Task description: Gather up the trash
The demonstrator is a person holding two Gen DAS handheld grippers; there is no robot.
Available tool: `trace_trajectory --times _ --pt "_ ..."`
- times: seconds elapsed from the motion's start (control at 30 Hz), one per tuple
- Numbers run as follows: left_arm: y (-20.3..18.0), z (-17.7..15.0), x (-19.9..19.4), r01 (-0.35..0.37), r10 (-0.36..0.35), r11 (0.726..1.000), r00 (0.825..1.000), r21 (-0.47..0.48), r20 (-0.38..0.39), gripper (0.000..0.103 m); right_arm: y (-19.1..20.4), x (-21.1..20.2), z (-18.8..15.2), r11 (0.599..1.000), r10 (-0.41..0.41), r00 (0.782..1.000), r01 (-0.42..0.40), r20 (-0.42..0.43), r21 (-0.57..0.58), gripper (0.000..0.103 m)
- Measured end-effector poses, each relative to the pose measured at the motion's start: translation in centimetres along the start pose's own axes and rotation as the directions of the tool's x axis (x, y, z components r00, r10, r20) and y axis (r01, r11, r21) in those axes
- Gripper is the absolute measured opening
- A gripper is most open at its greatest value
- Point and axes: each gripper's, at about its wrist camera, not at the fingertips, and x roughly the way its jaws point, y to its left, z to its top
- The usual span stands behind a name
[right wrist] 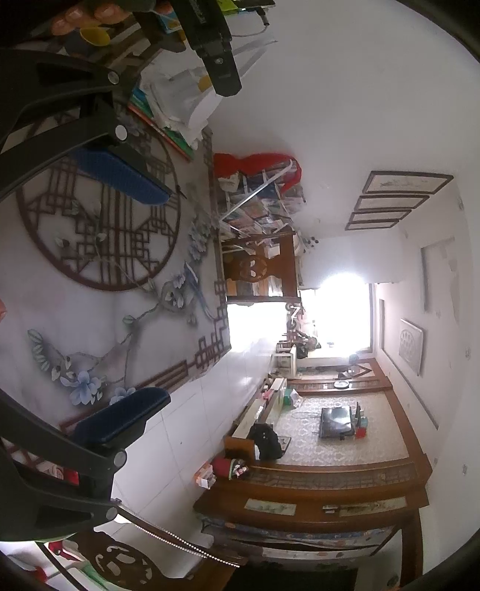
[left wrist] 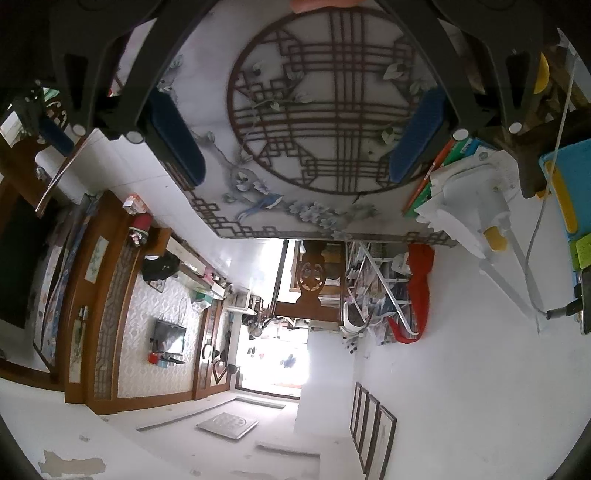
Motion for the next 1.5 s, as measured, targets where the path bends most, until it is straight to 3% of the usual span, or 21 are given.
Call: trace_trajectory --times 1.5 --pt "-0.1 -0.4 0.9 -0.004 0.005 1.000 0.999 0.016 -0.032 0.098 -1.1 1.1 -2.2 1.000 -0.005 0.999 0.006 -0.051 0.010 0.096"
